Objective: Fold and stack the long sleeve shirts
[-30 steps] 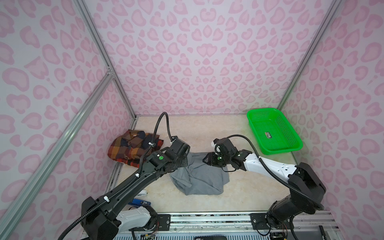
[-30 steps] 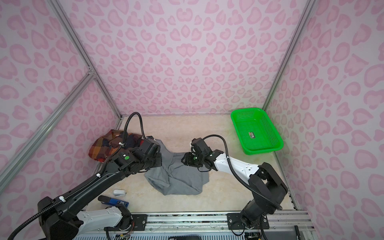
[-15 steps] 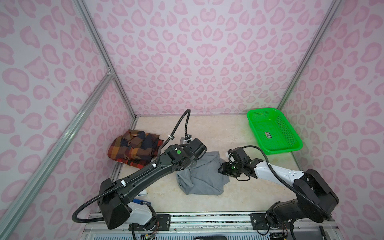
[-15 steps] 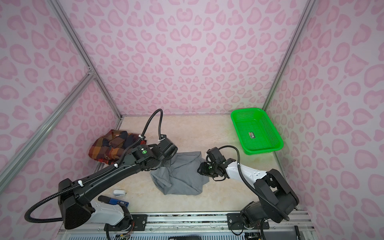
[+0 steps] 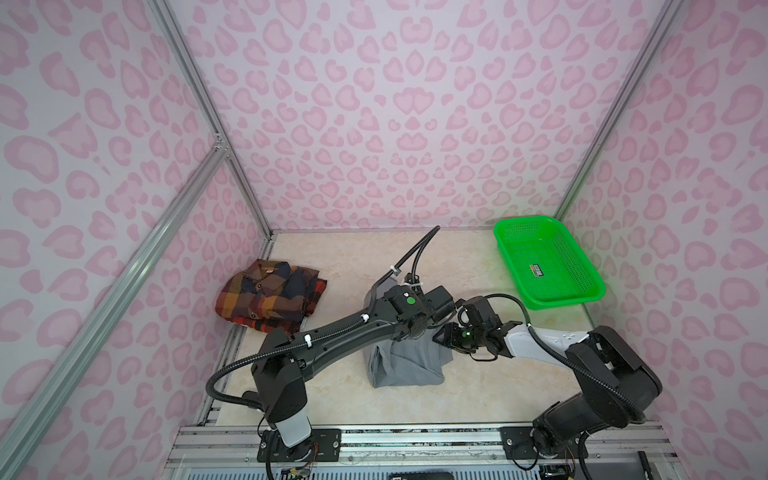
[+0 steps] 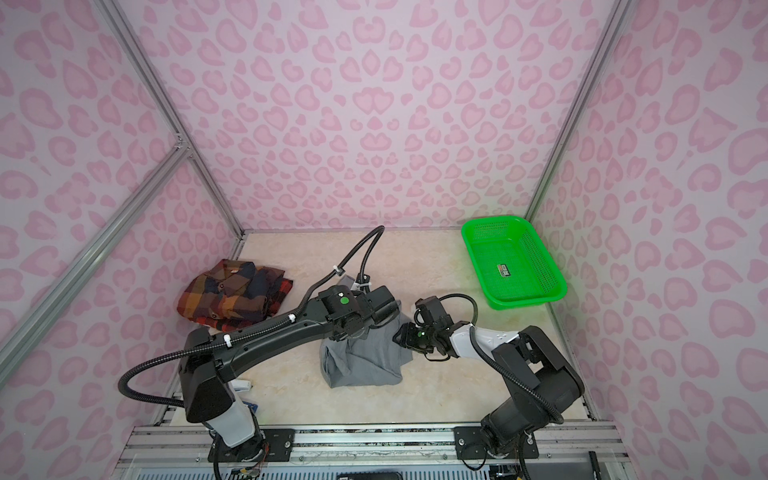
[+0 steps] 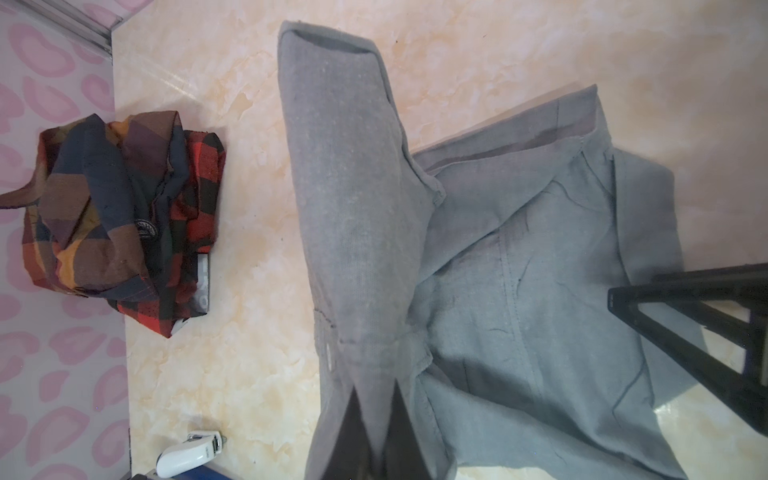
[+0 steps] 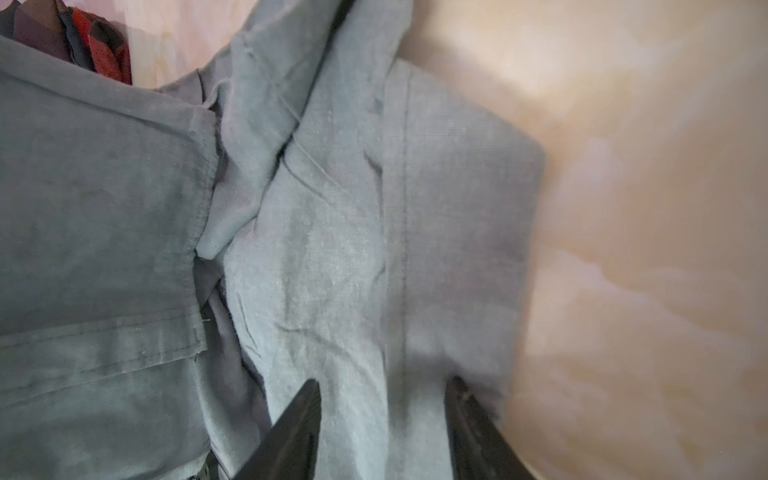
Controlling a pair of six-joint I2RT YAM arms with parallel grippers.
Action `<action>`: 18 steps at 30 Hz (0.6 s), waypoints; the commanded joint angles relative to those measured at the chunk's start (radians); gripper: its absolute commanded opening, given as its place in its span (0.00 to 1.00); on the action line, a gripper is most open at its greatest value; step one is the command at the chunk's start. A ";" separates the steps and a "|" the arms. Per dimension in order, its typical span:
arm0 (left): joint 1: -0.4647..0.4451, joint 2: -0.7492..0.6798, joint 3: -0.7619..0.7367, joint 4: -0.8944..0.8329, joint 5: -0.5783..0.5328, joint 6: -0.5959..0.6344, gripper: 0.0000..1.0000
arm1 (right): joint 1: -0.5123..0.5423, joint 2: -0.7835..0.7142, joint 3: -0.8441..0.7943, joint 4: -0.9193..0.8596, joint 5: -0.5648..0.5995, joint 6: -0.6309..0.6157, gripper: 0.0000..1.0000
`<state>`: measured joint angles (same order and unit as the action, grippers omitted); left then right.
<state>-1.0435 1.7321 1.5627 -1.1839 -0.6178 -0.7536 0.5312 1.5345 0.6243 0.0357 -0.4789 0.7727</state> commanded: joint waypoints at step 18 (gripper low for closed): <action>-0.075 0.239 0.234 -0.136 -0.052 -0.051 0.04 | 0.001 0.052 -0.032 0.047 0.023 0.057 0.51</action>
<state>-1.1179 1.9514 1.7695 -1.2930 -0.6579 -0.7921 0.5346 1.5810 0.6083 0.1631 -0.4877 0.8200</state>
